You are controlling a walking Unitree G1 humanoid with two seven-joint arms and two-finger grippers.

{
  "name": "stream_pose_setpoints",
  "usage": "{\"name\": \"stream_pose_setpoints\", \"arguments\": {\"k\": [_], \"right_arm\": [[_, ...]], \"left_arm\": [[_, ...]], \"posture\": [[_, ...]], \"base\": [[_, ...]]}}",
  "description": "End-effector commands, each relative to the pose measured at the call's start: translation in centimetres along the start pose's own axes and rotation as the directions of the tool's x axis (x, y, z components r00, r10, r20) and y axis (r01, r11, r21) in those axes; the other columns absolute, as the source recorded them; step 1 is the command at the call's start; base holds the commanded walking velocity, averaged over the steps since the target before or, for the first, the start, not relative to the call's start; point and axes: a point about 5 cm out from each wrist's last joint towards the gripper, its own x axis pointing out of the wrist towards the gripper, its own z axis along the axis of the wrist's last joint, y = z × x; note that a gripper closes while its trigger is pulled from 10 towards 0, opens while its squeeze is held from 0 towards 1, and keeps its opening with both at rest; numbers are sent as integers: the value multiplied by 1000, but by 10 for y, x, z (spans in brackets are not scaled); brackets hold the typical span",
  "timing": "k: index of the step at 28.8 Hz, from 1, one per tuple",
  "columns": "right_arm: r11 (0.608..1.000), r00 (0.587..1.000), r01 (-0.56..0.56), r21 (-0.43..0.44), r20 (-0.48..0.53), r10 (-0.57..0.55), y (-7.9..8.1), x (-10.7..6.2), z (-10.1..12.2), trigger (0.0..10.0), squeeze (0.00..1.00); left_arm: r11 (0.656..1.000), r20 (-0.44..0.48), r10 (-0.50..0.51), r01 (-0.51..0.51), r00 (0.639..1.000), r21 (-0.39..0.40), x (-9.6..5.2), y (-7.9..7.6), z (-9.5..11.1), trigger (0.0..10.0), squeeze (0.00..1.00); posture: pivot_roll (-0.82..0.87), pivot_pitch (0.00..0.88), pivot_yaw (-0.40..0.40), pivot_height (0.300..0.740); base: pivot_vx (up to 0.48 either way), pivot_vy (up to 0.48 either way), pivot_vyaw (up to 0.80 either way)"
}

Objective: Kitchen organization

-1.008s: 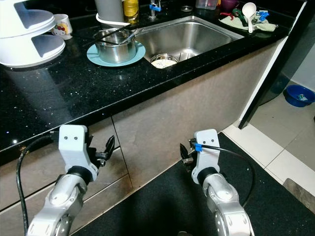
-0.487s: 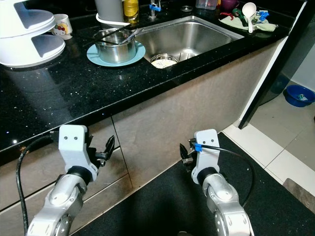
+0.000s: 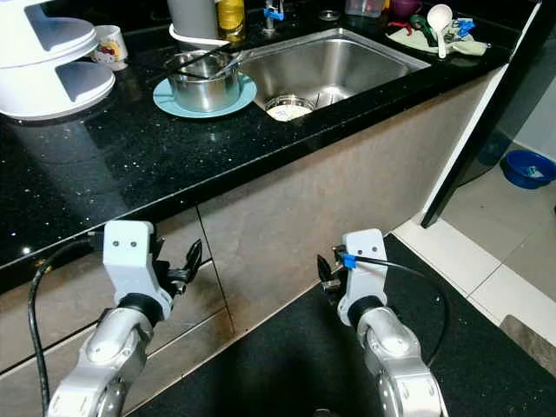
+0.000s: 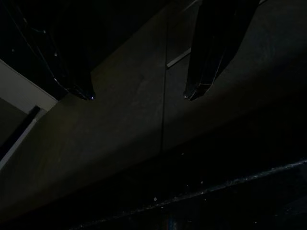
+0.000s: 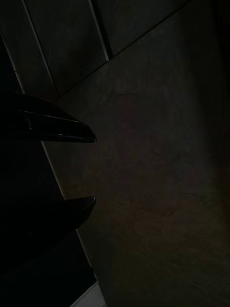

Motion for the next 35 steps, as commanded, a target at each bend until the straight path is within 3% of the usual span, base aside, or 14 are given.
{"name": "stream_pose_setpoints", "arguments": {"k": [1, 9, 26, 35], "right_arm": [[1000, 1000, 3, 1, 1, -3, 0, 1, -1, 10000, 0], [1000, 1000, 2, 1, -2, -2, 2, 0, -4, 10000, 0], [1000, 1000, 4, 0, -3, -4, 1, -1, -5, 10000, 0], [999, 999, 25, 40, 19, -25, -3, 0, 0, 10000, 0]], "left_arm": [[1000, -18, 4, -4, 1000, 7, 0, 1, -4, 10000, 0], [1000, -23, 7, -7, 1000, 11, -1, 3, -8, 10000, 0], [1000, -14, 23, -23, 1000, 9, -2, 3, -7, 10000, 0], [999, 42, 50, -51, 998, 19, 9, 8, 7, 10000, 0]], "posture": [[-22, 44, -8, 740], [-29, 3, -8, 740], [-26, 0, -14, 740], [-26, 29, -9, 740]], "base": [[0, 0, 0], [0, 0, 0], [0, 0, 0], [0, 0, 0]]}}
